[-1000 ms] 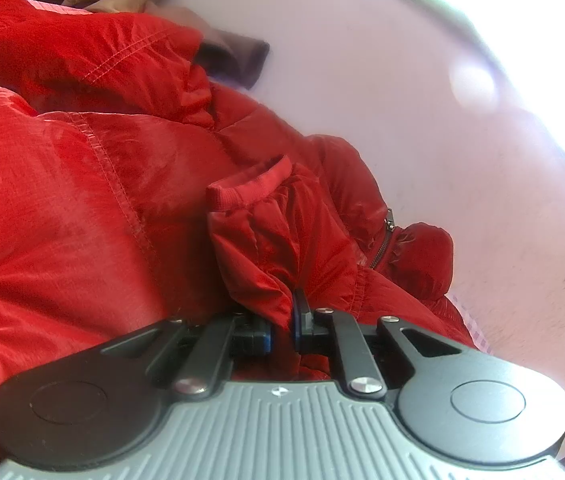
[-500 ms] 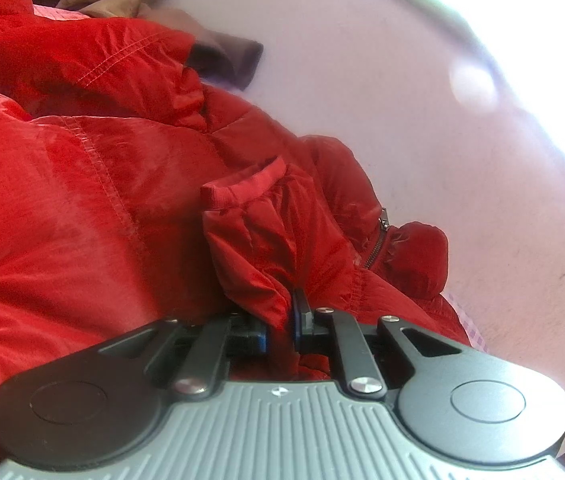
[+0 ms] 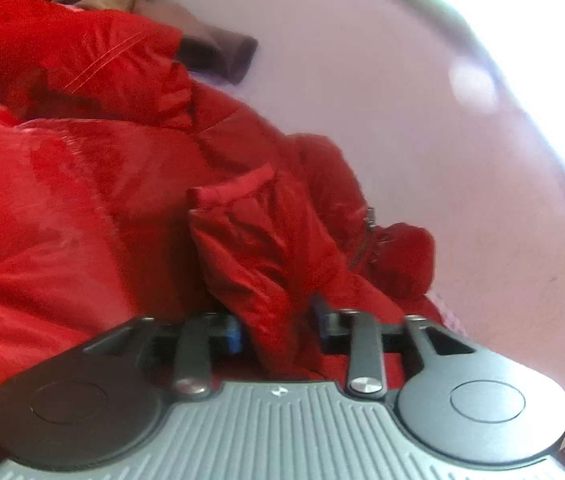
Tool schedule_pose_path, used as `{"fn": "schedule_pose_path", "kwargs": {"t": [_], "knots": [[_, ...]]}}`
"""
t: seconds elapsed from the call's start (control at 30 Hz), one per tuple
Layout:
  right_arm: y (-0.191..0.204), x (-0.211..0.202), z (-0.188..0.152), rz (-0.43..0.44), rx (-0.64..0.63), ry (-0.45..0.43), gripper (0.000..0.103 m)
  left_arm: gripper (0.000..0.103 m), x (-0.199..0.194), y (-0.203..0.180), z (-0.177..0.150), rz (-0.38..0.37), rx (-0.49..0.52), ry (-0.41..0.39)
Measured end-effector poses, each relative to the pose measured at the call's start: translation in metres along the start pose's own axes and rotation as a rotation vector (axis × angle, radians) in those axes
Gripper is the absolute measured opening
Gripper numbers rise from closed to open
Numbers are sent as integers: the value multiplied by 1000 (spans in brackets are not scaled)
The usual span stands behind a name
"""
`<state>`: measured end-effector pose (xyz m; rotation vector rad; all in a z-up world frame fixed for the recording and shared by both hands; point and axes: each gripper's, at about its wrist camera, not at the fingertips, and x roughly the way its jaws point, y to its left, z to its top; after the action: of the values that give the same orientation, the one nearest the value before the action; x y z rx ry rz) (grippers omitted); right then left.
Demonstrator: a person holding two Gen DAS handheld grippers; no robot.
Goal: Fold large clothes
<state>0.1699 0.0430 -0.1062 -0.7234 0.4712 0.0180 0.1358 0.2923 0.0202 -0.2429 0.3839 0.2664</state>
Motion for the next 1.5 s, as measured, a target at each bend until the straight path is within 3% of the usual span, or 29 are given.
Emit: {"fn": "schedule_pose_path", "kwargs": {"t": [0.07,0.13,0.37,0.67,0.87,1.2,1.5], "knots": [[-10,-8,0,-8,19,-31,89,7,-2,-8,0,-6,12,-3],[-21,-20,0,14,46,-71,97,7,-4,-17,0,-15,19,-5],[-47,-66,-18,27,102,-172,98,7,-10,-48,-4,-53,44,12],[-90,-109,-77,16,205,-170,98,7,-21,-108,-10,-165,96,24],[-116,-125,-98,22,299,-175,98,7,-36,-165,-19,-265,132,30],[-179,-127,-134,23,550,-163,98,7,-39,-272,-75,-468,269,105],[-228,-111,-166,112,813,-148,98,9,-11,-323,-141,-584,392,194]]}}
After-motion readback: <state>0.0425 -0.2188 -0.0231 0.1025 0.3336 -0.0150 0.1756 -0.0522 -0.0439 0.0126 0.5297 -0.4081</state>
